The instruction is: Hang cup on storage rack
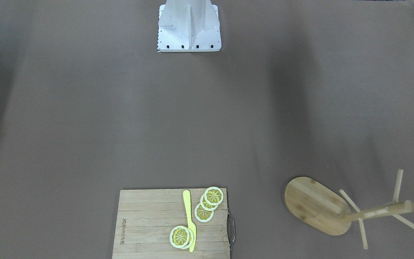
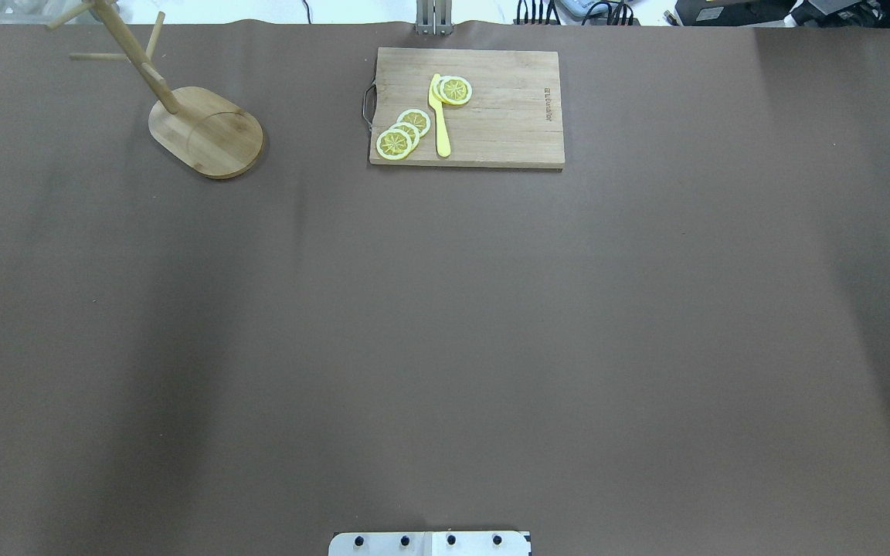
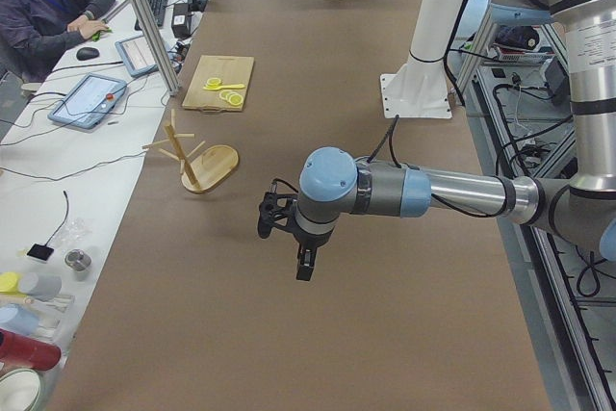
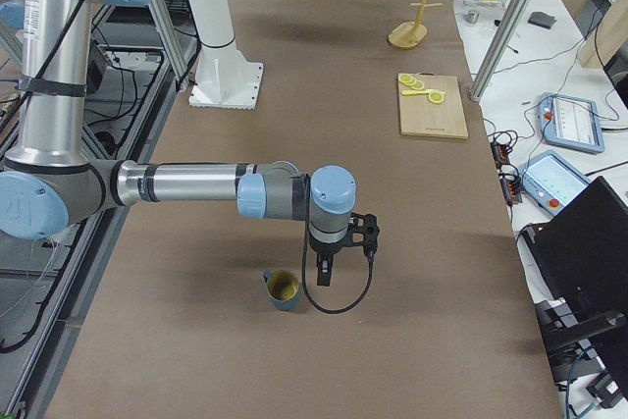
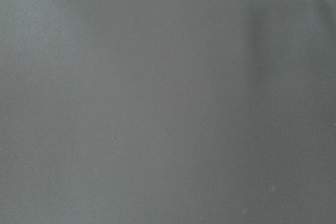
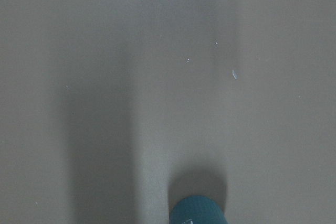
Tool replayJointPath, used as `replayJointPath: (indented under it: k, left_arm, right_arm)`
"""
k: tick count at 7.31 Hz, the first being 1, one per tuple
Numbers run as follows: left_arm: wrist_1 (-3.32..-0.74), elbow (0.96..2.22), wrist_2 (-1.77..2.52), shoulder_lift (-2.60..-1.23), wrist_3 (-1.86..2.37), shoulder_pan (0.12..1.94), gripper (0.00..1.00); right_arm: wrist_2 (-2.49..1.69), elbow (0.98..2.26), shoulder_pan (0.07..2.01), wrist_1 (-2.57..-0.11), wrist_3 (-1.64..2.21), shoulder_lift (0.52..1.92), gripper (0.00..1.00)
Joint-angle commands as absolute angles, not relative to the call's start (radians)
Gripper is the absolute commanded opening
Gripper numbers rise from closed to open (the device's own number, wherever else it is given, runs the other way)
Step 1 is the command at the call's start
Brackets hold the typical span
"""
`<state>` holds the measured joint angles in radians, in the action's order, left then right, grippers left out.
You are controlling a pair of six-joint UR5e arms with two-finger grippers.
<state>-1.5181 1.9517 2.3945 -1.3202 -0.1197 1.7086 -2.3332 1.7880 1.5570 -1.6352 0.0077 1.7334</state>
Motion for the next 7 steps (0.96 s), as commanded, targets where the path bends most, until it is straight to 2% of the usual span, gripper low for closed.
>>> replayJointPath:
  k: [1,4,7]
  left_arm:
    - [-1.519,1.956,2.393,-1.321,-0.121,1.709,0.99]
    - [-1.519,1.968,2.396,-1.316,-0.123,1.709,0.99]
    - [-1.520,1.993,2.398,-1.302,-0.121,1.707,0.99]
  right_arm:
    - [-2.335,1.790,1.559,-1.635,0.008,1.735,1.00]
    - [-2.335,1.793,1.559,-1.635,0.008,1.746,1.00]
    - [-2.335,1.928,1.560,-1.635,0.008,1.857,1.00]
